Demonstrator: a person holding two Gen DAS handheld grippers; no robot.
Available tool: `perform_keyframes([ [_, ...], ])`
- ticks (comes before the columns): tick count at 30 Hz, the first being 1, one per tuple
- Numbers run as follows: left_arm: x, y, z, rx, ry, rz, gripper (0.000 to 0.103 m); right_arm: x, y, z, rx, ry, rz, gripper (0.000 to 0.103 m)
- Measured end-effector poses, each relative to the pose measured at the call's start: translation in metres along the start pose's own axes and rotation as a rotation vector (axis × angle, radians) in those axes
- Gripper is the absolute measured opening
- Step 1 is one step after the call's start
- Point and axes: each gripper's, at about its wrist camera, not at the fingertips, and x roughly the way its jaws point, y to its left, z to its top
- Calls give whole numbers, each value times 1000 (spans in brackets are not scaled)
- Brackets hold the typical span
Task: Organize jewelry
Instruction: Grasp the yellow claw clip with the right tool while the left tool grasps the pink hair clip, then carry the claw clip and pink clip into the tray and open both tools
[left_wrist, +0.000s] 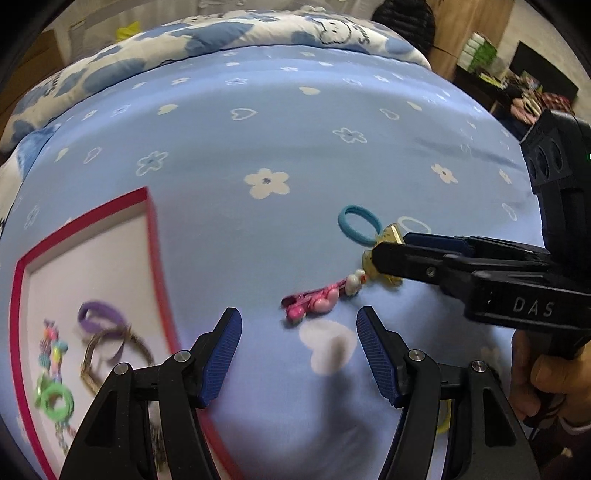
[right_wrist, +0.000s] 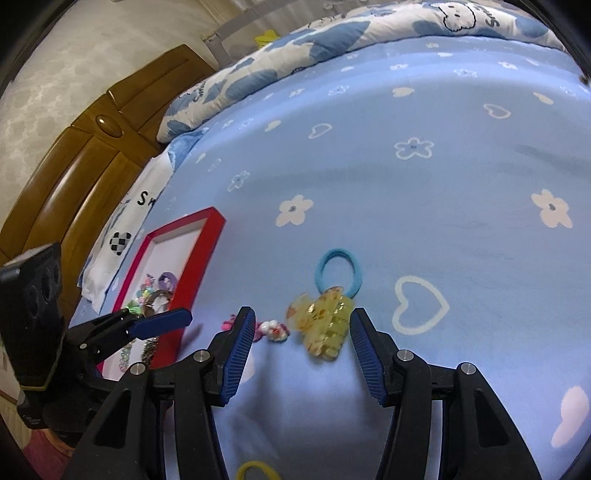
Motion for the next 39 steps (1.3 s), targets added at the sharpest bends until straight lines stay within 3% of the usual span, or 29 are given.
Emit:
perform_keyframes([
  [3,16,-4,7,29,23,-5,64,5,-6,1,12,6,-9,54],
  [5,26,-6,10,38,41,-9,63,7,-9,2,12,5,-14,42],
  [6,30,-7,11,41,52,-19,62,7,-11,2,11,5,-11,42],
  [8,35,-9,12,48,61,-29,55,5,-12,1,4,-1,-14,42],
  [10,38,-10,14,51,66,-31,36,1,-12,0,-4,-11,-21,41],
  [19,21,-11,6,32,24,-28,35,-27,-15,-8,14,-66,-4,41],
  [31,-53,14,-46,-223,-114,-57,35,-58,2,-24,-17,-97,17,41],
  [39,-104,26,-88,-325,-194,-33,35,-69,32,-39,-81,-104,39,41],
])
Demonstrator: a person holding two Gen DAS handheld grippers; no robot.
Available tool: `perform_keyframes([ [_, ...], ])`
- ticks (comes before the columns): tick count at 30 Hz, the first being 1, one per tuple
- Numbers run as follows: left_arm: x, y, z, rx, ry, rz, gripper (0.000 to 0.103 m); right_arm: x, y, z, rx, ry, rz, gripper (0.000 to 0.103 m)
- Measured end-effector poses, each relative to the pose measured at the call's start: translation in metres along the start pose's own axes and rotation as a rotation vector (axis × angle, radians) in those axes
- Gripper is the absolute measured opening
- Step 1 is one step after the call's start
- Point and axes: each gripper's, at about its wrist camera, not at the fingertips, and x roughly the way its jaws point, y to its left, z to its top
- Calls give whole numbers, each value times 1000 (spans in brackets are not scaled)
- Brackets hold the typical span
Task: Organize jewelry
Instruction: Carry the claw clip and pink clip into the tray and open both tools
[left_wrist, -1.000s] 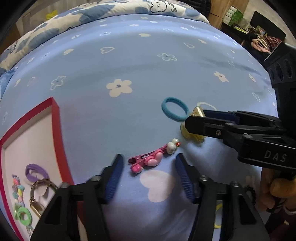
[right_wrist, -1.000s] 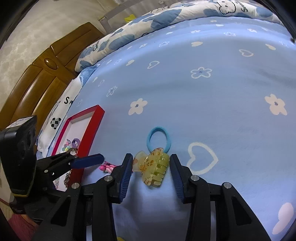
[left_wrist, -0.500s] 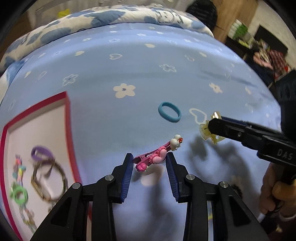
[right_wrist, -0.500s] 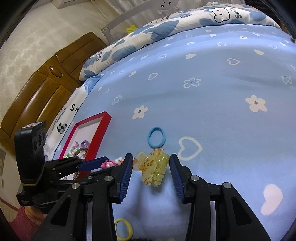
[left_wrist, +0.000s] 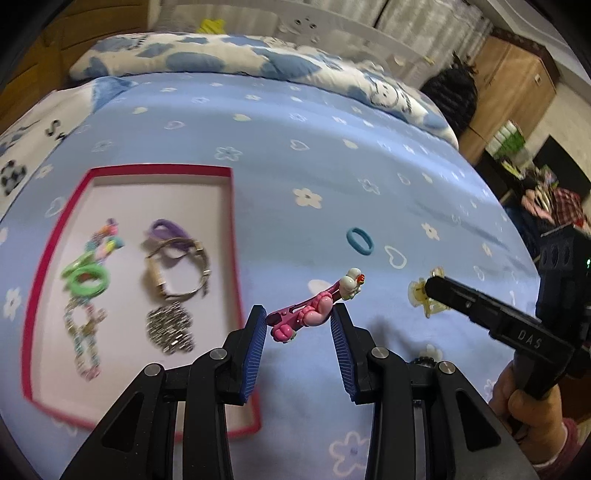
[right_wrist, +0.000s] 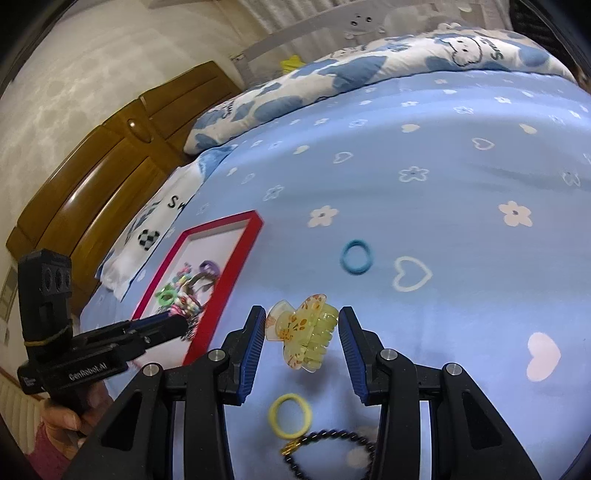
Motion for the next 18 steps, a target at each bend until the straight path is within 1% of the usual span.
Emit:
perform_keyframes([
  [3,-21,7,-12,-30,-25,7,35,-1,12,-6,-17,1,17,41],
  [10,-61,37,-36,-103,-63,45,35,1,43,-15,-73,17,60,41],
  [18,-95,64,-49,-162,-99,87,35,7,73,-18,-118,27,105,41],
])
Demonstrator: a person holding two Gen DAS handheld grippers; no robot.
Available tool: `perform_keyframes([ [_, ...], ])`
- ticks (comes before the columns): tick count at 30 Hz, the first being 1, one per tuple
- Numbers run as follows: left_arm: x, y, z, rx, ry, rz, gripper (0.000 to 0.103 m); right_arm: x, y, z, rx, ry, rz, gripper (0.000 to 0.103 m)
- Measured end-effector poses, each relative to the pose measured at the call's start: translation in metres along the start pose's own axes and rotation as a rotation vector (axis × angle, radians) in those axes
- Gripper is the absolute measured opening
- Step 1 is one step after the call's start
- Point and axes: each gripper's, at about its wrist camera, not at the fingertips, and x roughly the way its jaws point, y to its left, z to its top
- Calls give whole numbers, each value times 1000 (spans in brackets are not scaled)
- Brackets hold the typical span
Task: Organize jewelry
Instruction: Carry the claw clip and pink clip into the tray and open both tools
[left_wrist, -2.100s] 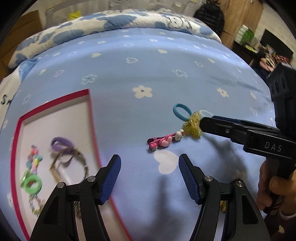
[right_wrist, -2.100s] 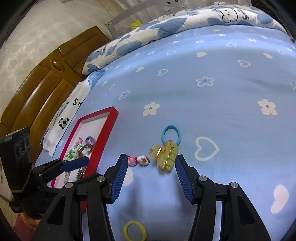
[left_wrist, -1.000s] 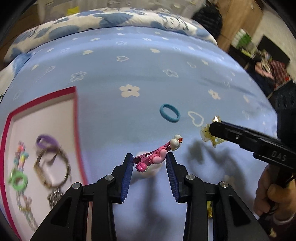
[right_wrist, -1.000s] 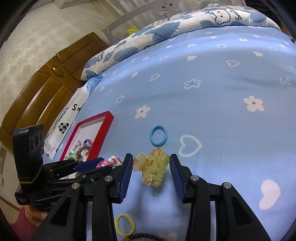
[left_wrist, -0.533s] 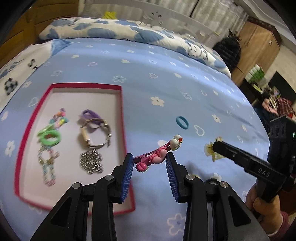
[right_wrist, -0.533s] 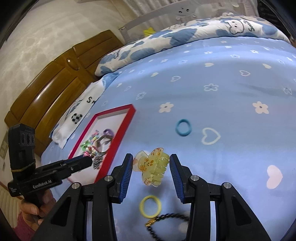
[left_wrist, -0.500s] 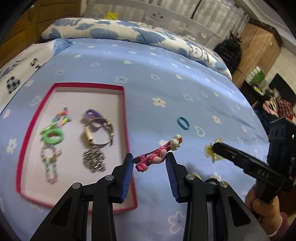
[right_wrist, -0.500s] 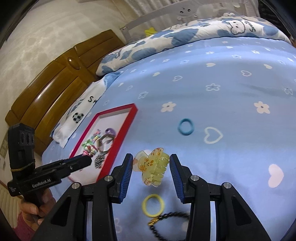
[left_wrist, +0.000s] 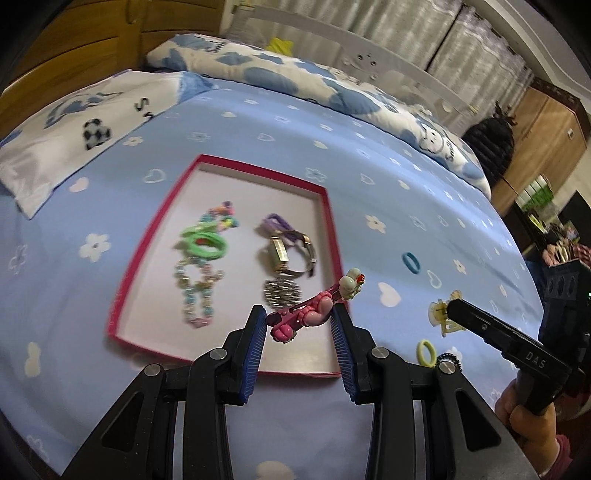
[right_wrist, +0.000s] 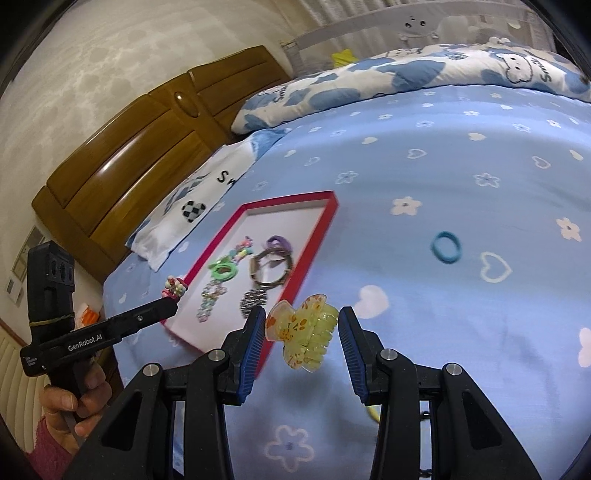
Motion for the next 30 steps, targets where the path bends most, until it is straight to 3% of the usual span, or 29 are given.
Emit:
perform_keyframes([
  [12,-18,31,-5,-65,-26,52,35,20,37,1,-64,28,51,41],
  [30,4,57,9,-128,9,143,35,65,75,11,-127,77,88,41],
])
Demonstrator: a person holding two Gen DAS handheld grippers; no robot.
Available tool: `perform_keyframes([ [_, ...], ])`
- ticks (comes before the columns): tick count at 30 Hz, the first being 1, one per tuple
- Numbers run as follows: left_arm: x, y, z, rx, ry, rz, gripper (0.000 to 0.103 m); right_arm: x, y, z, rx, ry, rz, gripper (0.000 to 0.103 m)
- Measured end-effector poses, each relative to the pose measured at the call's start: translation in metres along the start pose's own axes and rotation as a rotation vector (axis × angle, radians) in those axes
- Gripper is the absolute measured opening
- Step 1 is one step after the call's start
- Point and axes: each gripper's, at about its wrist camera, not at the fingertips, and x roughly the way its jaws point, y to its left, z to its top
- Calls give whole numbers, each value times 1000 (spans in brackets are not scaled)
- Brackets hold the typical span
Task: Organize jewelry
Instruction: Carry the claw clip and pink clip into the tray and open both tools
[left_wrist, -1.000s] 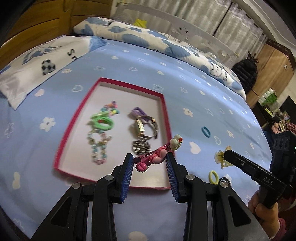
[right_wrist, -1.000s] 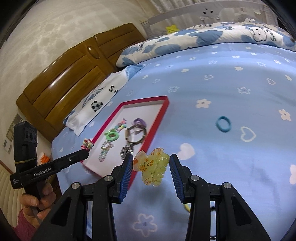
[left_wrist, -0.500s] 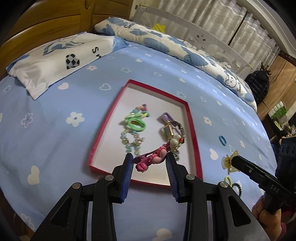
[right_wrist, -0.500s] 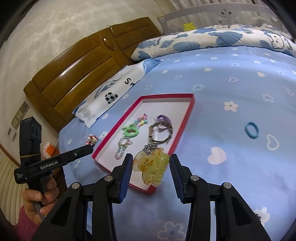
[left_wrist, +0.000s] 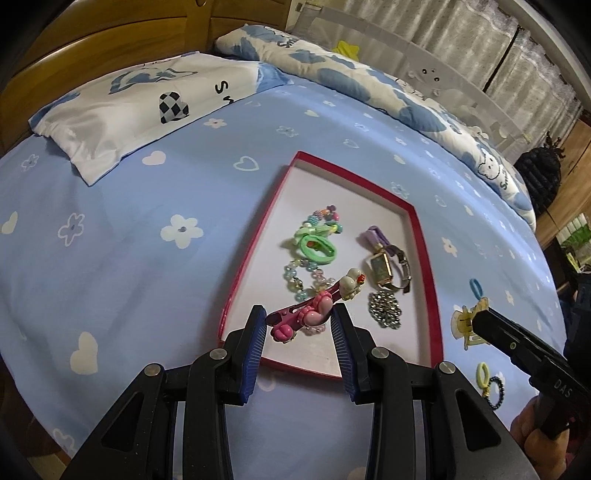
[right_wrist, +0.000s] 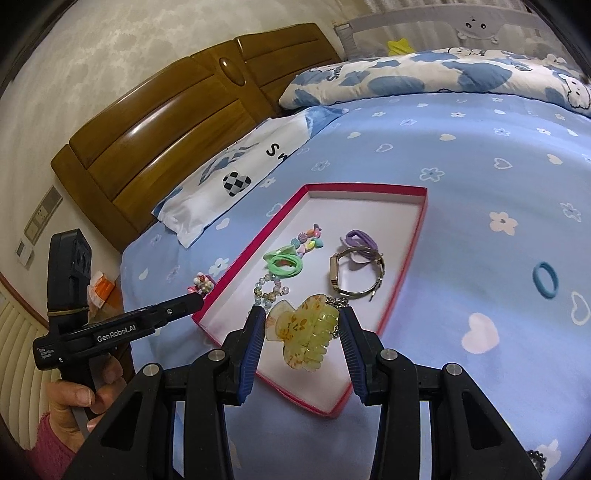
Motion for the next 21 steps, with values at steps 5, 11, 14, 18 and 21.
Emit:
perform_keyframes([
  [5,10,-2,5,4,13,17,35,12,0,1,-3,23,-2,41],
  [11,24,-3,9,16,28,39,35,26,-1,1,-5,54,-4,41],
  [14,33,-4,10,22,42,54,35,34,-2,1,-6,69,-6,41],
  [18,46,-6,12,35,66,71,35,48,-6,0,-3,96,-15,41],
  [21,55,-9,13,57,83,94,35,56,-8,-1,-2,110,-21,41],
])
